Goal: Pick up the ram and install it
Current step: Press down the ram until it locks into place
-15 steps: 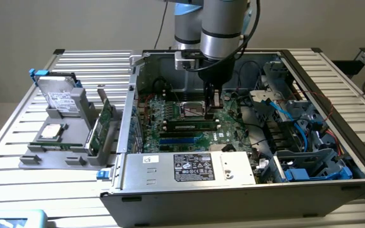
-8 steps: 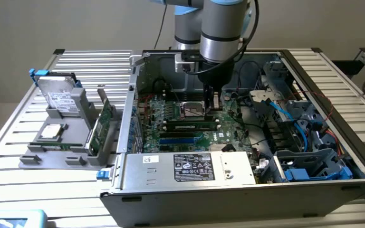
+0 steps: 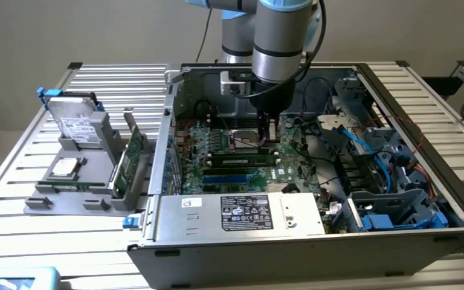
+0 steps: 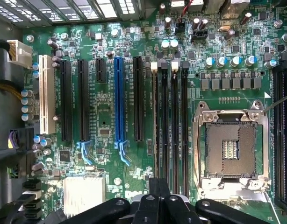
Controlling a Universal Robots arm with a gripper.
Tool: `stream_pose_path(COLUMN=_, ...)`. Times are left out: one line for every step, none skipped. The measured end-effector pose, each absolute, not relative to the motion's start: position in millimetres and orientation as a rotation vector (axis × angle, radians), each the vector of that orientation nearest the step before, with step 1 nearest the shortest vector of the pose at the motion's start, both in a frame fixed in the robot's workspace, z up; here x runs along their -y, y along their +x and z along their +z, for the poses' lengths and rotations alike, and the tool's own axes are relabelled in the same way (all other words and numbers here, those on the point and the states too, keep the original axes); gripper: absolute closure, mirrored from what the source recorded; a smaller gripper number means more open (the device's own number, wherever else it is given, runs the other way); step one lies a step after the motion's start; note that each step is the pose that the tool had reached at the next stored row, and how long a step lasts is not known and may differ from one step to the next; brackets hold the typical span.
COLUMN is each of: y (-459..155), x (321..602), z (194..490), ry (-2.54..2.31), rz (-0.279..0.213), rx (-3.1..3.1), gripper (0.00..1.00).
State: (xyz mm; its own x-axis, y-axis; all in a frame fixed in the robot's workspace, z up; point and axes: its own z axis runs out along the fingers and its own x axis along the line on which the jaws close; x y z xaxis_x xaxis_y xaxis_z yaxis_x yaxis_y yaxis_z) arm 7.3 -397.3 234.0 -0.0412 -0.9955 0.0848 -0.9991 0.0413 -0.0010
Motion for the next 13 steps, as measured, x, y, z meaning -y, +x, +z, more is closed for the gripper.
stream_pose_path(y=7.3, x=397.3, z=233.3, ry=2.133, rz=0.090, rx=2.223, gripper=0.89)
stream_pose_path(y=7.0, x=397.3, z=232.9, ry=2.133, rz=0.089, rx=2.224, gripper=0.89)
stream_pose_path(y=6.8, x=397.3, z=232.6, ry=2.133, rz=0.088, rx=2.224, gripper=0.89)
stream_pose_path(y=6.4, x=397.3, z=232.3, ry=2.134, rz=0.087, rx=2.225, gripper=0.89)
stream_pose_path(y=6.3, x=397.3, z=232.0, ry=2.134, rz=0.087, rx=2.225, gripper=0.89)
stream_pose_path(y=6.3, x=397.3, z=231.8, ry=2.134, rz=0.087, rx=2.225, gripper=0.89)
stream_pose_path(y=6.3, x=397.4, z=231.5, ry=2.134, rz=0.087, rx=2.225, gripper=0.89)
stream_pose_path(y=6.3, x=397.5, z=231.3, ry=2.134, rz=0.087, rx=2.225, gripper=0.89)
stream_pose_path(y=6.3, x=397.6, z=231.1, ry=2.134, rz=0.087, rx=2.225, gripper=0.89)
stream_pose_path(y=6.3, x=397.6, z=231.1, ry=2.133, rz=0.087, rx=2.225, gripper=0.89)
stream_pose_path(y=6.3, x=397.6, z=230.8, ry=2.134, rz=0.087, rx=2.225, gripper=0.89)
stream_pose_path(y=6.3, x=397.6, z=230.3, ry=2.134, rz=0.086, rx=2.226, gripper=0.89)
stream_pose_path(y=6.3, x=397.6, z=229.6, ry=2.134, rz=0.086, rx=2.226, gripper=0.89)
